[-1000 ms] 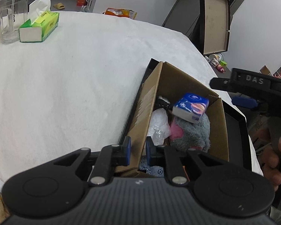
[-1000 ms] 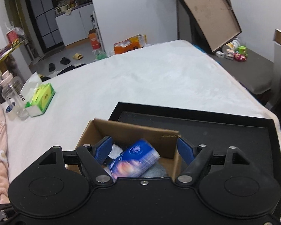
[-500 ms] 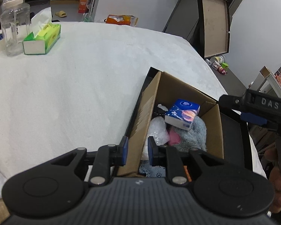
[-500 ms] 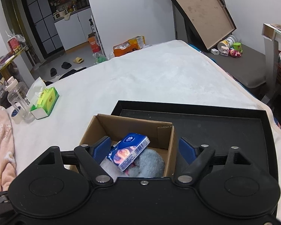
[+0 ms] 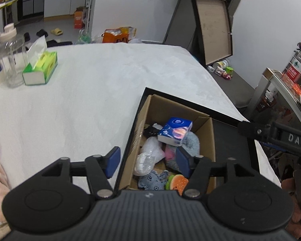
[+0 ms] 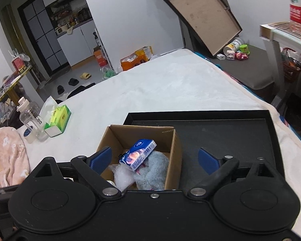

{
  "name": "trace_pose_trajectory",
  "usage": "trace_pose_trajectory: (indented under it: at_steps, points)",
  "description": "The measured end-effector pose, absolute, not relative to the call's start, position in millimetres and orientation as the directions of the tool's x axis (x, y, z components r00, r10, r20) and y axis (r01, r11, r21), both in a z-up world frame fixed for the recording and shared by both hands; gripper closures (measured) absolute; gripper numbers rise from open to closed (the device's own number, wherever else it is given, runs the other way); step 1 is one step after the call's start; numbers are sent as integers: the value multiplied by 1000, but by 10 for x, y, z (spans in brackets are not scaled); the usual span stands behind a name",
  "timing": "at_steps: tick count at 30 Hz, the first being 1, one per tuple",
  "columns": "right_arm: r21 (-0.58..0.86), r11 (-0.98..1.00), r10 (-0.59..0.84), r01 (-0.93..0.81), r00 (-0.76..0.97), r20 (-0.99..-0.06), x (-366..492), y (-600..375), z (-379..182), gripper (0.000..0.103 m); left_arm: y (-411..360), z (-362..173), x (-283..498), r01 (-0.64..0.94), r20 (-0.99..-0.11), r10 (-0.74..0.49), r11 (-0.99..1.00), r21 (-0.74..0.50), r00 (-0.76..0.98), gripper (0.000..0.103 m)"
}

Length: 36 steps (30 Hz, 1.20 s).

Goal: Organize soft objects

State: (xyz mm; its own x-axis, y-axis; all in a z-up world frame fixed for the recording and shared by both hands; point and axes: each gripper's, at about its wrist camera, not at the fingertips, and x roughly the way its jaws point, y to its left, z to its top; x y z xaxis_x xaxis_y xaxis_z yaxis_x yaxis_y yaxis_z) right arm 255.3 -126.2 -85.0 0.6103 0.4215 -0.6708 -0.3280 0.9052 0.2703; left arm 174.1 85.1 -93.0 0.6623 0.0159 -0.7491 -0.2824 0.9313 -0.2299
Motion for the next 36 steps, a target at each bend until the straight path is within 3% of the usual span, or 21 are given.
trace_pose_trajectory:
  at_steps: [10, 36]
  points:
    - [297, 912, 410, -284, 636, -653, 2283, -1588, -672, 0, 643, -582, 1580, -225, -728, 25, 958, -180, 685, 20]
    - [305, 912, 410, -276, 663, -627, 1512, -1932, -168, 0, 308, -76, 802, -110, -719, -17, 986, -129, 695, 9]
